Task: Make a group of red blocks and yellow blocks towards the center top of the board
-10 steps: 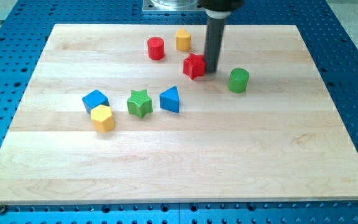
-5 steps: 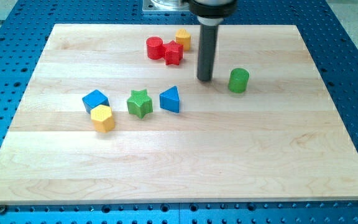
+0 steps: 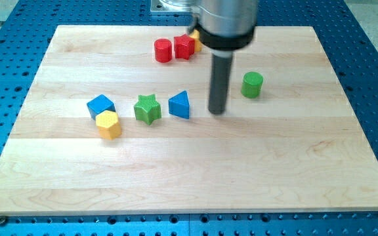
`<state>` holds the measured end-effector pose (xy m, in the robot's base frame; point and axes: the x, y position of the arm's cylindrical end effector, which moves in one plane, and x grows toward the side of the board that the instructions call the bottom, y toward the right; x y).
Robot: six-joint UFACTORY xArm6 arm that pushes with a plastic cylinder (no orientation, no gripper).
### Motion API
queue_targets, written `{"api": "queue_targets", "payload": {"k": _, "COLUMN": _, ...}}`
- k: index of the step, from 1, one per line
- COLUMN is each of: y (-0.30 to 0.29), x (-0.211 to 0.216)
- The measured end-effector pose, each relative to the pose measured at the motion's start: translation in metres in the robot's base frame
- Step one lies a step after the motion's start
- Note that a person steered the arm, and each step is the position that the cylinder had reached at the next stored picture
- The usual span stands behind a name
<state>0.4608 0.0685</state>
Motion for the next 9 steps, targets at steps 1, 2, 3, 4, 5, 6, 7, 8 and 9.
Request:
{"api": "queue_targets", "payload": {"k": 1, "y": -0.042, "x": 0.064}}
{"api": "queue_targets", "payload": {"k": 2, "y": -0.126, "x": 0.107}}
{"api": "queue_targets", "payload": {"k": 3, "y": -0.163, "x": 0.100}}
{"api": "queue_targets", "payload": {"k": 4, "y": -0.163, "x": 0.083}}
{"api": "queue_targets", "payload": {"k": 5, "y": -0.163, "x": 0.064}}
{"api": "queue_targets", "payload": {"k": 6, "y": -0.193, "x": 0.036}}
{"api": "queue_targets", "payload": {"k": 7, "y": -0.194, "x": 0.016}}
{"api": "queue_targets", "payload": {"k": 8, "y": -0.202, "x": 0.017}}
{"api": "queue_targets", "payload": {"k": 9, "y": -0.222, "x": 0.029}}
